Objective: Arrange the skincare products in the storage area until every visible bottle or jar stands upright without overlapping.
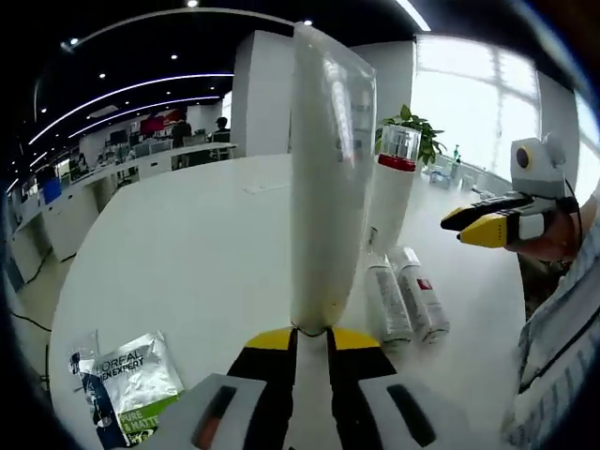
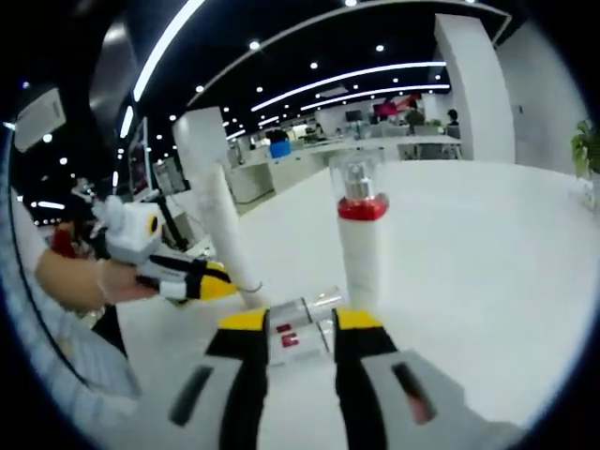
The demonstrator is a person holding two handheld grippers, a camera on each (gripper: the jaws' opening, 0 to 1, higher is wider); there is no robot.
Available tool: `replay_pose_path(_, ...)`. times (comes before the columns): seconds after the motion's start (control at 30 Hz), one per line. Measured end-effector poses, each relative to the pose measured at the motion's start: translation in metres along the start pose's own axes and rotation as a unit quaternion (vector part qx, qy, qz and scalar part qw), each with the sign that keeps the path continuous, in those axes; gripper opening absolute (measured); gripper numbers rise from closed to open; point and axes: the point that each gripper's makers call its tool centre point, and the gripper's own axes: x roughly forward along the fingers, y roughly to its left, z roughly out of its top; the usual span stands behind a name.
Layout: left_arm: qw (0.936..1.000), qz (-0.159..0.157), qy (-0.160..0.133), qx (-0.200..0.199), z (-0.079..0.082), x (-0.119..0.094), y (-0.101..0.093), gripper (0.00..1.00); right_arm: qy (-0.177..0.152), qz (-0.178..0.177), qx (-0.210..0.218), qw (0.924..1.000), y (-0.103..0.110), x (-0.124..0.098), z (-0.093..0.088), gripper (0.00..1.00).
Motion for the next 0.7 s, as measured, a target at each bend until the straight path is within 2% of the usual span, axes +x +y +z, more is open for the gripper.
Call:
replay_pose_path(0.37,0.9997,-0.024,-0.010,0.002,0.019,0.028,-0.013,0.16,0.002,-0.027,-0.001,0.9996,-0.013,-0.009,-0.006,0.25)
replay_pose_path(0.6,0.9994,-0.032,-0.013,-0.006,0.027,0.041,-0.020,0.17,0.005,-0.041,0.006,0.9991,-0.023,-0.013,-0.011,0.25)
replay_pose_path(0.7,0.9994,-0.034,-0.011,-0.001,0.028,0.043,-0.023,0.17,0.002,-0.054,0.003,0.9985,-0.033,-0.012,-0.007,0.25)
